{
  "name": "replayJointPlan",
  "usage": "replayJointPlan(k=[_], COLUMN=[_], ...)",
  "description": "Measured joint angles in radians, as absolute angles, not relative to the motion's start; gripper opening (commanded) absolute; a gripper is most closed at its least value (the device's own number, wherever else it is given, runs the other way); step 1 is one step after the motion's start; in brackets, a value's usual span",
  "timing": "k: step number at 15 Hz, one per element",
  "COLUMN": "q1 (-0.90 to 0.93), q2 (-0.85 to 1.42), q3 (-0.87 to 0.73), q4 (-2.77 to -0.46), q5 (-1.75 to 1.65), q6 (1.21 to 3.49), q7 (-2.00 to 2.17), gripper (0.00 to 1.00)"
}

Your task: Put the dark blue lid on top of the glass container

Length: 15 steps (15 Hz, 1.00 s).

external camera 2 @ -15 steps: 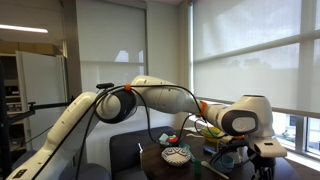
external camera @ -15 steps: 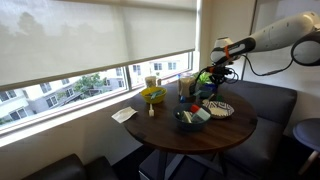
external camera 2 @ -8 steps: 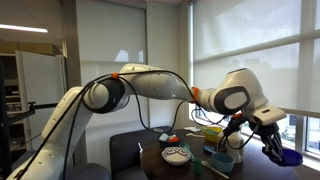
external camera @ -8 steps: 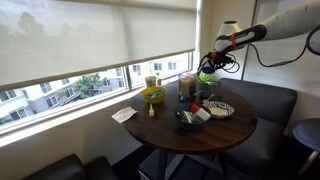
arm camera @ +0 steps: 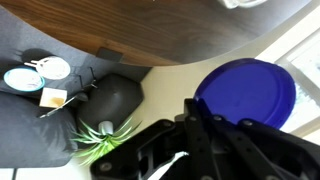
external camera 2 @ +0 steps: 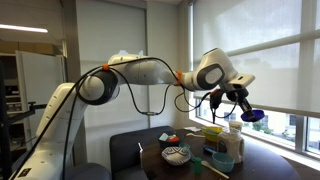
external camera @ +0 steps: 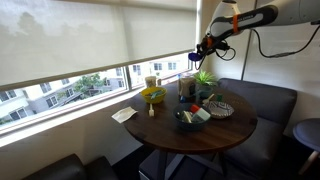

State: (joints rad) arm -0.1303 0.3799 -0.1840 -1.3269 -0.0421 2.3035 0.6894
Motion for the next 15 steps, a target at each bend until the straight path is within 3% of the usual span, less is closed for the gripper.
replayJointPlan(k=[7,15], q1=[-0.130,-0.133], q2=[0.396,0.414], q3=[-0.104,-0.108], q4=[-1.274,-1.258], q5=[0.085,0.069], q6=[2.041,1.959], q7=[0.397,0.374], gripper=[0.04,0.01])
